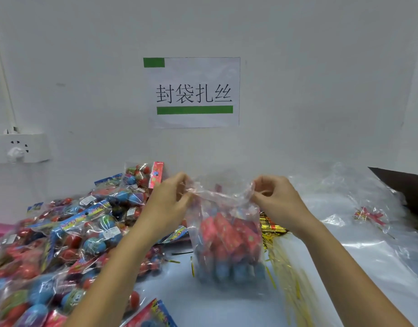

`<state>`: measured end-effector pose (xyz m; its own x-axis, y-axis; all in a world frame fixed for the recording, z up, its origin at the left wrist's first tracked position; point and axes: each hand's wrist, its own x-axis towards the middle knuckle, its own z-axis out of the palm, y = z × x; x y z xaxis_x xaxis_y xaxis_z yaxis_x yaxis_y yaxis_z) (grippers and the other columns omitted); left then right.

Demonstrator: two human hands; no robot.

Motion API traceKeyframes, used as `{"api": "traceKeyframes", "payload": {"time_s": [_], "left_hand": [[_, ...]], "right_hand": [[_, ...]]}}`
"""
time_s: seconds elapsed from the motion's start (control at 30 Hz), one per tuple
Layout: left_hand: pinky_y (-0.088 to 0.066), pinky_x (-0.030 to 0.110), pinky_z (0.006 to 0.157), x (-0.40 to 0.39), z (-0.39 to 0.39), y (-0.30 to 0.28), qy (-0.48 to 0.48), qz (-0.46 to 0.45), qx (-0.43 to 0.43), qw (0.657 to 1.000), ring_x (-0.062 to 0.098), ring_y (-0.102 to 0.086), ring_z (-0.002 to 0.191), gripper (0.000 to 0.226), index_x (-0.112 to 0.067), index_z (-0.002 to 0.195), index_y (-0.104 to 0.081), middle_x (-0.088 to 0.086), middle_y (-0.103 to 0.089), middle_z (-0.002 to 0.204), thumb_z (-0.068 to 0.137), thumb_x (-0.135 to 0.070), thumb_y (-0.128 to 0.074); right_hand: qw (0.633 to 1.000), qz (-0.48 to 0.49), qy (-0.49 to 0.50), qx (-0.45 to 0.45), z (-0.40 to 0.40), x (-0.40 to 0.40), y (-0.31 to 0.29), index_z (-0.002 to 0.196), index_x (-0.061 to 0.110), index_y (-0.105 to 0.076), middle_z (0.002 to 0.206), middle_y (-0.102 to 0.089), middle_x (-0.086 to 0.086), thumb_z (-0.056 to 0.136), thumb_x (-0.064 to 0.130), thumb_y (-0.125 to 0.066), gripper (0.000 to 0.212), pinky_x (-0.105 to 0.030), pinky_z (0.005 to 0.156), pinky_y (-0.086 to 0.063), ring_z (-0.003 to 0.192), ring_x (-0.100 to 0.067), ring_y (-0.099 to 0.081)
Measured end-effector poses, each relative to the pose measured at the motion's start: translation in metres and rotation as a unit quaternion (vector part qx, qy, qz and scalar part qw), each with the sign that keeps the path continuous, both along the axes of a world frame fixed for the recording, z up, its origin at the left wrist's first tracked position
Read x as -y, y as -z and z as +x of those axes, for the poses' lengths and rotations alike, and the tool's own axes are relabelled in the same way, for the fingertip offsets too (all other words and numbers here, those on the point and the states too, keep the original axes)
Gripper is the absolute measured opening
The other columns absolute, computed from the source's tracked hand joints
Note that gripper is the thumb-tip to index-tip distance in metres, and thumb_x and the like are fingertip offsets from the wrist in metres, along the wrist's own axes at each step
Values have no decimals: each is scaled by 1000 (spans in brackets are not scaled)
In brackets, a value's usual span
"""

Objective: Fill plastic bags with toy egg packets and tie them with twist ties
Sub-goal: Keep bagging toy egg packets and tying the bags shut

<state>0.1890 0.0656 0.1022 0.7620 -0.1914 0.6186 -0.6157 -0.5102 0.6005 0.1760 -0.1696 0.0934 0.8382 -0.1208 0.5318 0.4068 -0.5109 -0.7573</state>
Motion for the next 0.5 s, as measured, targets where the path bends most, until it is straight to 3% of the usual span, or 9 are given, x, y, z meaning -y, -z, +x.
{"api": "traceKeyframes", "payload": {"time_s": [0.07, 0.17, 0.3, 0.37, 0.43, 0.5], "left_hand": [[-52, 30, 68, -1, 0, -2, 0, -18, 15, 1000, 18, -67, 73, 14, -16, 85, -57, 4, -72, 82, 95, -10, -64], [-57, 33, 73, -6, 2, -7, -13, -33, 26, 999, 20, -71, 80, 9, -13, 97, -57, 5, -74, 90, 94, -13, -66], [-51, 21, 53, -7, -4, -6, 58, -40, -49, 996, 25, -71, 75, 50, -37, 127, -35, 5, -65, 106, 97, -1, -53], [-55, 24, 60, -9, -6, -11, 82, 4, -41, 996, 29, -72, 76, 70, -55, 132, -30, -2, -58, 117, 98, 3, -45], [-53, 20, 59, -10, -6, -12, 79, 64, -35, 994, 20, -69, 75, 74, -60, 125, -42, -5, -58, 122, 94, 7, -38], [-45, 16, 51, -9, -9, -12, 69, 85, -41, 993, 11, -58, 63, 63, -51, 116, -58, 1, -65, 113, 90, 3, -39]], "right_hand": [[1000, 0, 3, 6, -1, 1, -1, 80, 11, -69, 82, -75, -4, 90, 8, -71, 10, -35, 76, -58, 81, -24, -71], [999, 34, -4, 42, -4, 3, -8, 76, 15, -67, 75, -74, -2, 89, 10, -74, 15, -26, 59, -57, 72, -24, -71], [999, -1, -31, -36, -3, 5, -1, 90, 15, -63, 81, -76, -5, 90, 2, -69, 14, -42, 74, -56, 83, -25, -74], [998, -3, -49, -47, -4, 7, -2, 105, 24, -57, 78, -75, -2, 91, 3, -67, 27, -33, 69, -54, 81, -18, -73], [997, -18, -58, -38, -8, 8, -7, 118, 38, -50, 74, -72, 1, 91, 5, -68, 46, -20, 65, -49, 74, -13, -70], [996, -40, -73, -26, -12, 6, -12, 127, 51, -45, 80, -68, -7, 90, 0, -64, 65, -24, 67, -50, 74, -19, -69]]}}
